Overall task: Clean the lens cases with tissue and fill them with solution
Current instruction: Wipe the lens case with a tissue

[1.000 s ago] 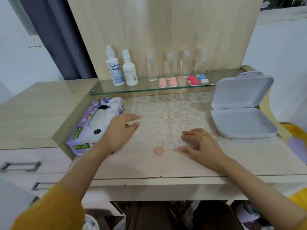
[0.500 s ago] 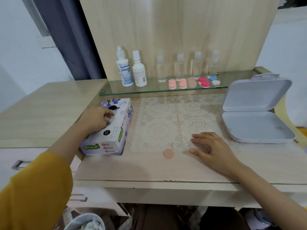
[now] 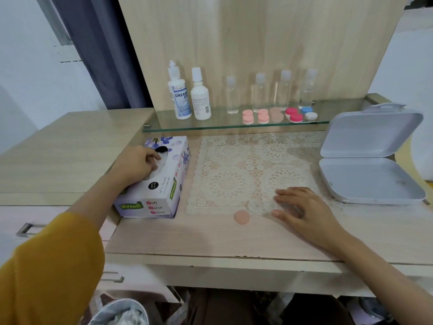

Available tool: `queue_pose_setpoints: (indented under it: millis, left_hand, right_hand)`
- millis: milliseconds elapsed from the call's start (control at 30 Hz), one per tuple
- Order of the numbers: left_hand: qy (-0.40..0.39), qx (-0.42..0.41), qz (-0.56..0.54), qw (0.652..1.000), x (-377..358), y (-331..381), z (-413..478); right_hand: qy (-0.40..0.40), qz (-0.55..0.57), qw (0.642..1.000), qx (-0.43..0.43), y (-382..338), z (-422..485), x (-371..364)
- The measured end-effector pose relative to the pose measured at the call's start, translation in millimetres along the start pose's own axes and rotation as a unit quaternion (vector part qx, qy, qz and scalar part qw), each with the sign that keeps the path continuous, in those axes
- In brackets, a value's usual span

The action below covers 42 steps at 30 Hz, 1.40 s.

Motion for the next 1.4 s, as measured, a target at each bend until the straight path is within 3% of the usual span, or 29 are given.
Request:
queue_pose_setpoints:
  millis: [100, 333, 667, 900, 1133, 1400]
  left_hand:
    - [0.004, 0.009, -0.003, 1.0, 1.1, -3.7, 3.5]
    - [-0.03, -0.018, 0.125, 0.992, -6.0, 0.0, 4.7]
    - [-0.02, -0.048, 0.149, 0.987, -5.8, 3.4, 0.8]
    - [-0.012, -0.03, 0.044, 0.998, 2.0, 6.8, 1.2]
    - [0.063, -0.007, -0.067, 0.996, 29.1, 19.0, 4.1]
    - [0.131, -0.045, -0.137, 0.981, 47.3, 36.8, 0.9]
  right_hand:
    - [0.001, 0.001, 1.0, 0.002, 0.2, -0.7, 0.3]
    - [-0.003, -0.003, 1.0, -0.003, 0.4, -0.6, -0.2]
    - [-0.003, -0.001, 1.0, 0.001, 0.2, -0.2, -0.1]
    - [-0.006, -0.001, 1.0, -0.003, -0.1, -1.1, 0.5]
    - [-0.008, 0.006, 1.0, -0.005, -1.2, -0.4, 0.7]
    - [-0.012, 0.011, 1.0, -0.01, -1.9, -1.9, 2.2]
Point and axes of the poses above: each hand's wrist, its own z-axis towards the middle knuckle, its own x-axis out of the back of the hand, y = z × x, the point moved 7 cm from there along z, towards the middle knuckle, and after that the axes turned 4 degrees about x, right-handed, at the moved point
